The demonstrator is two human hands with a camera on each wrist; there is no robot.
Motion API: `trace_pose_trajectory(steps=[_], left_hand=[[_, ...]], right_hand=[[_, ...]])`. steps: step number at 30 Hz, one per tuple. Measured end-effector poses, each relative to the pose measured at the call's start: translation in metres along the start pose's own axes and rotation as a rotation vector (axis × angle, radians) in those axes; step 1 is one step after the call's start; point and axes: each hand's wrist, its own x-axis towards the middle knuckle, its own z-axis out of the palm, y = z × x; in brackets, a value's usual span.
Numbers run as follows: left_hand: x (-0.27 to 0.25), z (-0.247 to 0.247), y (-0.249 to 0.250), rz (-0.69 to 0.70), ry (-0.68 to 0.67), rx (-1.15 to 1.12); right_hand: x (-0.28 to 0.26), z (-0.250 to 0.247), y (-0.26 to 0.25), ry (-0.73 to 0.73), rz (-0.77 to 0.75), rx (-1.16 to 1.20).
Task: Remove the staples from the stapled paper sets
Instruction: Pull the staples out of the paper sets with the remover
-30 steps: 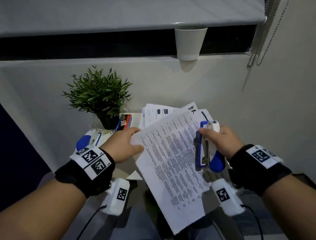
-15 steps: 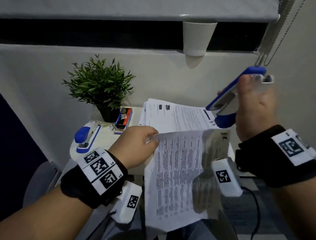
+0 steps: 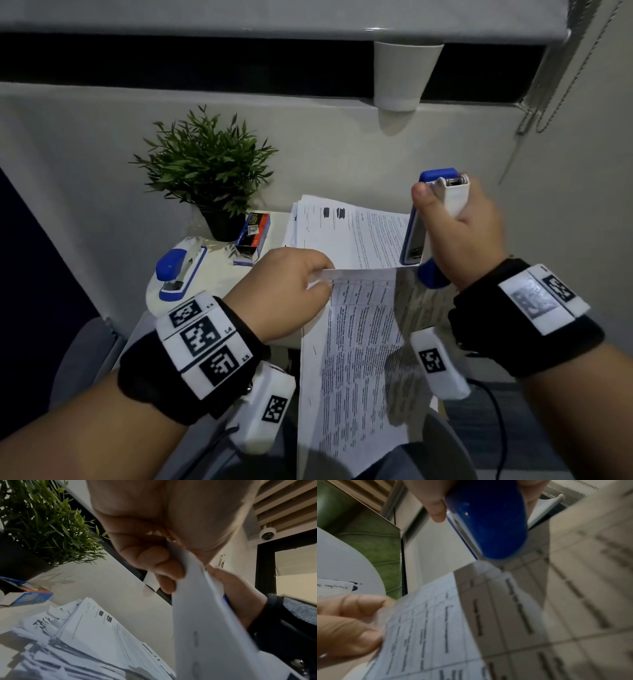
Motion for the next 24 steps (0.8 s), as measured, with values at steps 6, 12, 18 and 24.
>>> trace_pose_trajectory(steps=[6, 12, 18, 24], left_hand=[[0.002, 0.000, -0.002, -0.034, 0.022, 0.008], [0.001, -0.004, 0.001, -0.007, 0.033, -0.027], [0.000, -0.004, -0.003, -0.025, -0.001, 0.146], [0.007, 0.017, 0.030, 0.132, 0.085, 0.503]], right_hand=[[-0.002, -0.002, 0.003, 0.048, 0.021, 0.056], [-0.005, 0.001, 0.008, 0.011, 0.059, 0.008], [-0.003, 0.005, 0.020, 0.087, 0.129, 0.153], [-0.014, 0.026, 0.014, 0.075, 0.142, 0.223]])
